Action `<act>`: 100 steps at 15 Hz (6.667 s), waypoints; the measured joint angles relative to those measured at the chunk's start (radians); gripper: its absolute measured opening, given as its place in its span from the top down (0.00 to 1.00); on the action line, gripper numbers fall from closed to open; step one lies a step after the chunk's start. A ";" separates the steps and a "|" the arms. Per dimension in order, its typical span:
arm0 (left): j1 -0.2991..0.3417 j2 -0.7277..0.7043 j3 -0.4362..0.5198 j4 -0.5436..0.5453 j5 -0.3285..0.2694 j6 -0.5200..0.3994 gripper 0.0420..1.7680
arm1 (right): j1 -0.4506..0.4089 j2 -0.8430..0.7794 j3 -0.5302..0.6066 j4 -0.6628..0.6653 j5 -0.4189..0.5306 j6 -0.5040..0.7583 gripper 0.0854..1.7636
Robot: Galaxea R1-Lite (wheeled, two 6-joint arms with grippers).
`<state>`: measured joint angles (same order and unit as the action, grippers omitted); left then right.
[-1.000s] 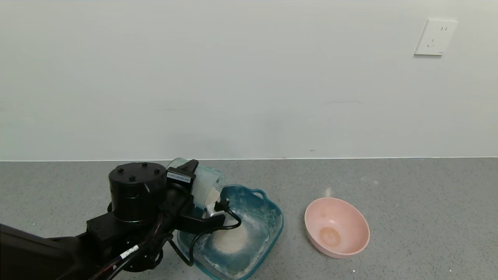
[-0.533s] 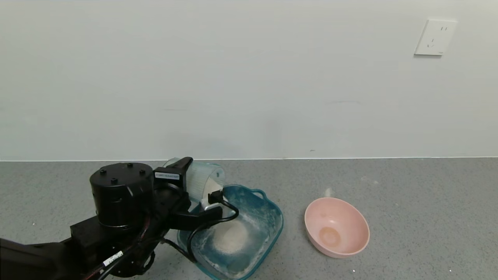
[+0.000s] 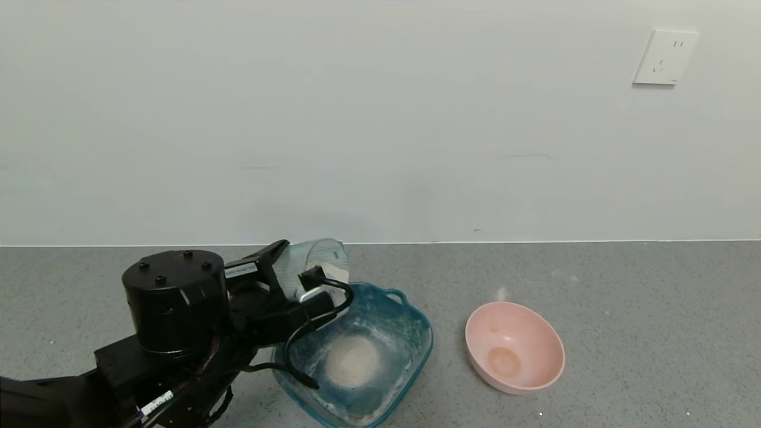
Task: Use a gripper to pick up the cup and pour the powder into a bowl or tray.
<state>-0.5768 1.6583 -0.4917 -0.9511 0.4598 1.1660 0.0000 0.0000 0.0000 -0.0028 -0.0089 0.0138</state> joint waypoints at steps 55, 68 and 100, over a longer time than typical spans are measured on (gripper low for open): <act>0.554 0.641 -0.394 -0.145 -0.542 -1.132 0.29 | 0.001 0.000 0.000 0.000 -0.001 0.000 0.03; 0.551 0.659 -0.381 -0.166 -0.554 -1.146 0.17 | 0.001 0.000 0.000 0.001 0.000 0.000 0.03; 0.567 -0.138 -0.250 0.386 -0.535 -1.136 0.04 | 0.001 0.000 0.000 0.000 -0.001 0.000 0.03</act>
<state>-0.0100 1.5202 -0.7421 -0.5647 -0.0749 0.0298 0.0013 0.0000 0.0000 -0.0023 -0.0100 0.0134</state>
